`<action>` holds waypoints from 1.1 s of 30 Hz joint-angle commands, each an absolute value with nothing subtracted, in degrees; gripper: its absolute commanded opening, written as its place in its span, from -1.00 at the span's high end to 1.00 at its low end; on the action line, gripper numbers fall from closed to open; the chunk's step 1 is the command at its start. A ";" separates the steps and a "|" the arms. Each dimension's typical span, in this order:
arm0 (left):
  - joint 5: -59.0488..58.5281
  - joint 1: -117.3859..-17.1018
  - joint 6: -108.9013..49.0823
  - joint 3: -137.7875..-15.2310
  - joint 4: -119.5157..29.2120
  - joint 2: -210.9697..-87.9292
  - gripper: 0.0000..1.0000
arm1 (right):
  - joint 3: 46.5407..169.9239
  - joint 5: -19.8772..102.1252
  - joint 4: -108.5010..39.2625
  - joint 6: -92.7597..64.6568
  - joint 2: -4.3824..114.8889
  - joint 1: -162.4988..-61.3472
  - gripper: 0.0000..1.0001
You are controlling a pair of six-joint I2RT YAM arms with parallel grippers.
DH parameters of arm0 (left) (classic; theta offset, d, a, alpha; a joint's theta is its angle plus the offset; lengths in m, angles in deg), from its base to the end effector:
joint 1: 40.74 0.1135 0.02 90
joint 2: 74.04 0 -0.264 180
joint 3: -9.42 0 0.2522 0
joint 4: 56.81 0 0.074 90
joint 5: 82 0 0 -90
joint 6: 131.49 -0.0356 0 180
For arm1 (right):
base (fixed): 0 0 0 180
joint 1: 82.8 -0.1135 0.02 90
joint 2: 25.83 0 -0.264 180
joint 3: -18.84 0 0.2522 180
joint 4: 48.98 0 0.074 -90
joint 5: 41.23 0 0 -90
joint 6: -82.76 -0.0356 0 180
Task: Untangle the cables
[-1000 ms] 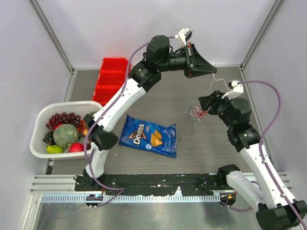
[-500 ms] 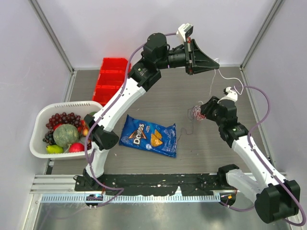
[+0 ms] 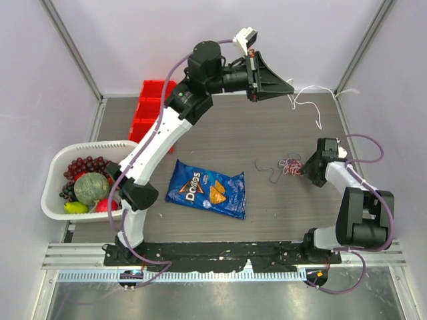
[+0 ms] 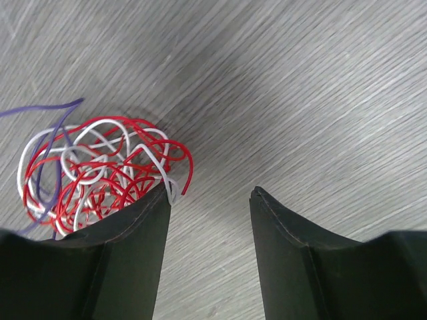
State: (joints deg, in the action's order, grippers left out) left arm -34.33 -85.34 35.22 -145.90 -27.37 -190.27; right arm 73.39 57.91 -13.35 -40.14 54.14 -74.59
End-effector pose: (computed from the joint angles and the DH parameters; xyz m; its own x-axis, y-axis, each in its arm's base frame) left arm 0.2903 -0.3199 0.5262 -0.9378 -0.0857 -0.3365 0.3442 -0.1007 -0.9335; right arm 0.2512 -0.0420 0.1697 -0.6093 0.6297 -0.4819 0.6527 0.7434 0.1462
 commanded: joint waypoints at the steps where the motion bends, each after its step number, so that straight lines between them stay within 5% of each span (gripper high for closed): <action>1: -32.08 -82.76 26.46 -144.62 -22.23 -182.59 1.00 | 76.45 53.61 -11.49 -40.11 49.68 -74.97 -0.14; 12: -24.53 -78.72 13.10 -142.34 -5.62 -178.90 1.00 | 83.92 39.90 -5.68 -34.48 43.96 -78.83 -0.18; 20: -20.92 -77.13 10.28 -136.27 -2.71 -176.18 1.00 | 91.83 36.99 -3.13 -33.60 45.02 -95.97 -0.18; 27: -7.83 -73.45 7.03 -135.47 9.50 -175.99 1.00 | 94.39 36.02 -0.50 -31.93 45.10 -96.07 -0.18; 33: -8.52 -66.86 8.78 -135.21 13.73 -177.40 1.00 | 93.07 34.27 -0.23 -32.46 44.84 -96.07 -0.17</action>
